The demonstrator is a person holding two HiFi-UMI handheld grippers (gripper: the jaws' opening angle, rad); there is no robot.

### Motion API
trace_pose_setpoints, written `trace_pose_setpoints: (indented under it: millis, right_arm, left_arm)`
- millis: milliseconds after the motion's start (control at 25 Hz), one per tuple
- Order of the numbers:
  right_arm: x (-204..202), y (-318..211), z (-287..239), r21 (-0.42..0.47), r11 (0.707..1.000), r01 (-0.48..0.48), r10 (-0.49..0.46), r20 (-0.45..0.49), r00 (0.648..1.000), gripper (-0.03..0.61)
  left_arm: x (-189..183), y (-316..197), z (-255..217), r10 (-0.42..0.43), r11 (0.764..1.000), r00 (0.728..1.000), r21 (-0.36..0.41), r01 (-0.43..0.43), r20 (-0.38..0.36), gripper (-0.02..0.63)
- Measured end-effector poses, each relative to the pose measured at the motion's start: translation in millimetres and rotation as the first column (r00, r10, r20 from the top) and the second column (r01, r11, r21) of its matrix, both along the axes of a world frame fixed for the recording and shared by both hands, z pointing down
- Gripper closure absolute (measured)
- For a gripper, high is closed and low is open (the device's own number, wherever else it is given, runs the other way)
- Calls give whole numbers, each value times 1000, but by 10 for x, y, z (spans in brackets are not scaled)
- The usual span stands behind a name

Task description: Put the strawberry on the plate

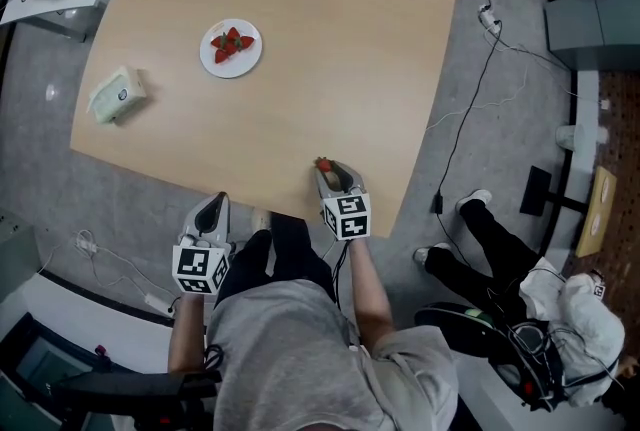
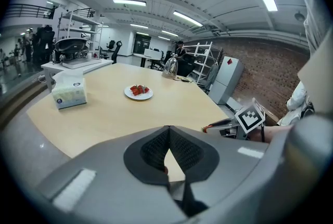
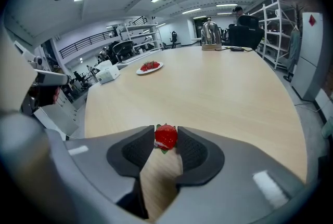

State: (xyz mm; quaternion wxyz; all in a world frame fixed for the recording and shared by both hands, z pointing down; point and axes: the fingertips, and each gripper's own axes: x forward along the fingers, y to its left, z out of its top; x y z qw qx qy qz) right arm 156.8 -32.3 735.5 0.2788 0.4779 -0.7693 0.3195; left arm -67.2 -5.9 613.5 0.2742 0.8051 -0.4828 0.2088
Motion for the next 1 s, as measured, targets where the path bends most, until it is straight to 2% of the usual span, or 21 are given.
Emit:
trace_pose_setpoints:
  millis: [560,1000]
  right_arm:
    - [27,-126,-142,42,999,-25,25,-8,1000,437]
    - [-19,-318,-487,108,994,-18,18,0,1000,439]
  left_arm:
    - [-36,-61,-90,-12,999,1000,30,12,-8,594]
    - [-59,-159,-190,-34,997,999,61,36,-25,594]
